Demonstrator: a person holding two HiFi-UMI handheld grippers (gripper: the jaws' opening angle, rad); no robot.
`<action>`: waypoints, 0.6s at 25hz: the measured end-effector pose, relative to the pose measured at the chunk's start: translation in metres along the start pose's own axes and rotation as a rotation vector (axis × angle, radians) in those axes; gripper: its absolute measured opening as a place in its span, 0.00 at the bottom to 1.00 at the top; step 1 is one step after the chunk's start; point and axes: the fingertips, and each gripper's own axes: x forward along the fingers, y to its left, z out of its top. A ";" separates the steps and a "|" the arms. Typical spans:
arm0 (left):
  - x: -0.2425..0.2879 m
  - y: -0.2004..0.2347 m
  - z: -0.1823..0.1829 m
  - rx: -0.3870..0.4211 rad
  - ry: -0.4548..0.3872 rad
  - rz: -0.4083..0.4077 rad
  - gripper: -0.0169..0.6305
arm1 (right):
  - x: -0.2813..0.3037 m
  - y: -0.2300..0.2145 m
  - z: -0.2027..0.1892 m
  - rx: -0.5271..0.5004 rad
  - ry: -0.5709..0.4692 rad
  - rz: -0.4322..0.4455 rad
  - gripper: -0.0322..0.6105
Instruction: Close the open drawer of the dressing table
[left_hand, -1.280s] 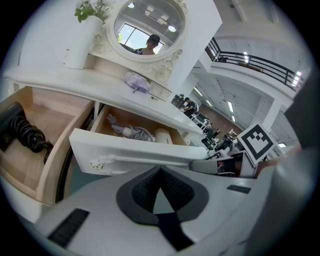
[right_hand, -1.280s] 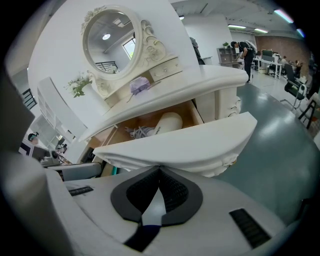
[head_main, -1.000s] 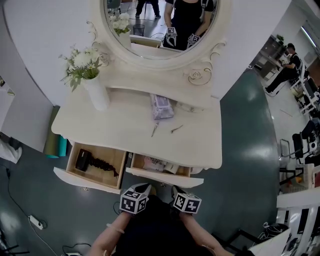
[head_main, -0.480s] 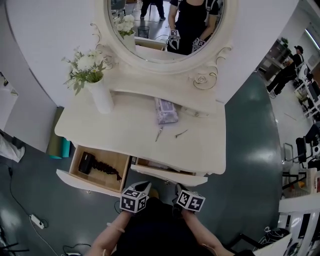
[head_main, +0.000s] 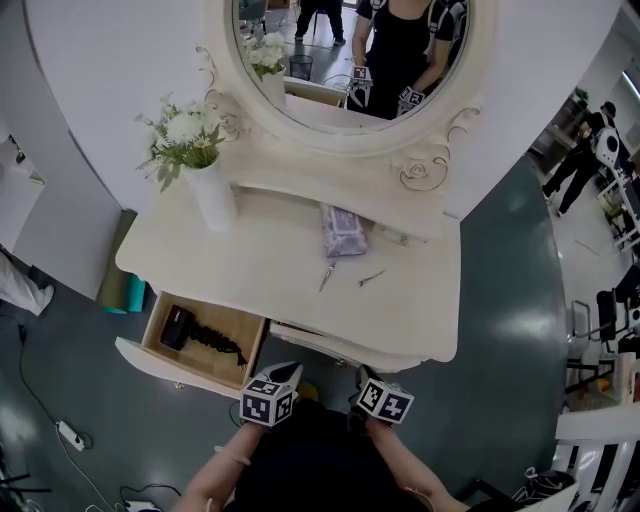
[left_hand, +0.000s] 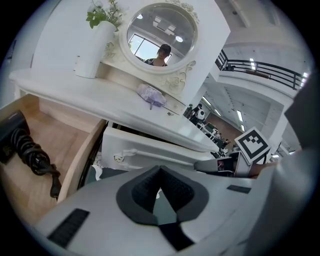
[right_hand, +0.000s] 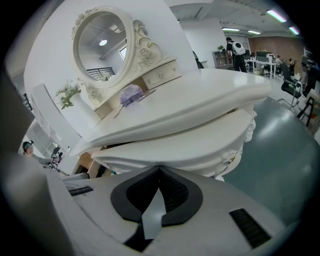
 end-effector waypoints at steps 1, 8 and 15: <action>0.001 0.001 0.001 -0.003 -0.005 0.004 0.05 | 0.001 0.000 0.002 -0.005 -0.003 0.001 0.08; 0.006 0.007 0.008 -0.028 -0.028 0.025 0.05 | 0.011 0.001 0.014 -0.056 -0.030 0.006 0.08; 0.009 0.008 0.010 -0.018 -0.027 0.038 0.05 | 0.018 0.001 0.025 -0.067 -0.065 0.013 0.08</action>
